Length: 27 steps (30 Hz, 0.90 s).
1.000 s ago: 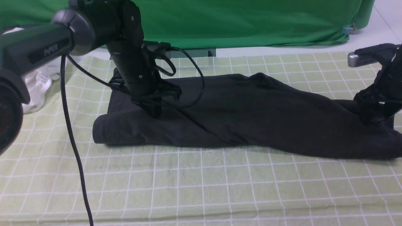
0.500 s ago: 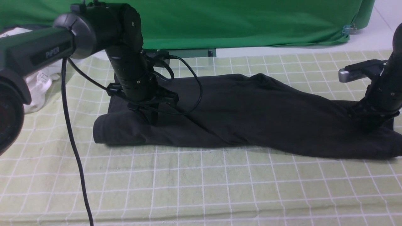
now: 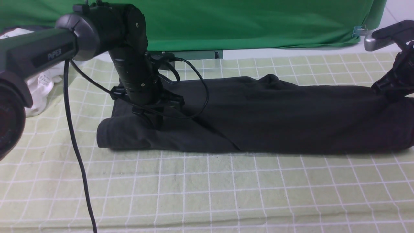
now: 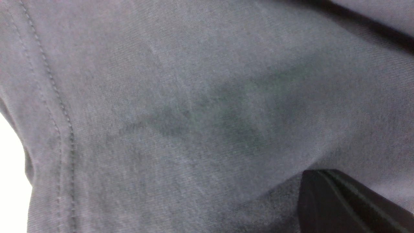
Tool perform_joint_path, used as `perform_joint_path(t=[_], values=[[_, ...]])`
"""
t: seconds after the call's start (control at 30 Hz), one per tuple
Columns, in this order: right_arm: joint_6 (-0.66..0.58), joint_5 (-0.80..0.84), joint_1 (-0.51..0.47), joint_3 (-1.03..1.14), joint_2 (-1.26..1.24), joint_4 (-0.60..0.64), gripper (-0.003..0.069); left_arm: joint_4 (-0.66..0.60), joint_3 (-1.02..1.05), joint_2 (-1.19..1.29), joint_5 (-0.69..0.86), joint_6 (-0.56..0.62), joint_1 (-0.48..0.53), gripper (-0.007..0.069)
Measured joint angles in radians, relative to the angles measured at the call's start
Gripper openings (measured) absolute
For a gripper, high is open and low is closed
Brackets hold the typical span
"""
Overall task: Fold a long-sleeved shirt over a green coffee tablecloth.
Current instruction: 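Pull the folded dark garment lengthwise by its ends to straighten it flat on the table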
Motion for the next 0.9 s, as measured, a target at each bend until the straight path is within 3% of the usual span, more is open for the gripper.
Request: perform_joint_path(t=[0.1, 0.33, 0.4, 0.53, 0.6, 0.63, 0.67, 0.7, 0.73, 0.8, 0.9], values=[[0.007, -0.043, 0.0, 0.0, 0.029, -0.034, 0.0087, 0.0, 0.0, 0.0, 0.004, 0.0, 0.0, 0.001], [0.043, -0.114, 0.0, 0.001, 0.063, -0.077, 0.0372, 0.048, -0.011, -0.007, 0.003, -0.056, 0.003, 0.001], [0.068, -0.097, 0.0, 0.001, 0.049, -0.08, 0.0405, 0.091, -0.041, -0.016, -0.001, -0.089, 0.009, 0.001], [0.135, -0.063, 0.0, 0.001, 0.004, -0.082, 0.0349, 0.11, -0.092, -0.021, -0.013, -0.105, 0.015, 0.0011], [0.15, -0.039, 0.0, 0.0, -0.043, -0.083, 0.0267, 0.114, -0.135, -0.019, -0.034, -0.105, 0.016, 0.0011], [0.152, -0.03, 0.0, 0.0, -0.083, -0.083, 0.0186, 0.122, -0.164, -0.014, -0.045, -0.107, 0.019, 0.0011], [0.152, -0.03, 0.0, 0.0, -0.083, -0.083, 0.0186, 0.122, -0.169, -0.014, -0.045, -0.107, 0.019, 0.0011], [0.152, -0.024, 0.0, -0.001, -0.128, -0.084, 0.0099, 0.15, -0.213, -0.001, -0.052, -0.125, 0.026, 0.0011], [0.152, -0.021, 0.0, -0.001, -0.146, -0.085, 0.0066, 0.16, -0.241, 0.006, -0.053, -0.139, 0.034, 0.0011], [0.152, -0.02, 0.0, -0.001, -0.185, -0.085, 0.002, 0.172, -0.292, 0.032, -0.061, -0.165, 0.061, 0.0011], [0.153, -0.016, 0.0, -0.001, -0.22, -0.084, 0.0009, 0.178, -0.341, 0.075, -0.087, -0.172, 0.107, 0.0013]])
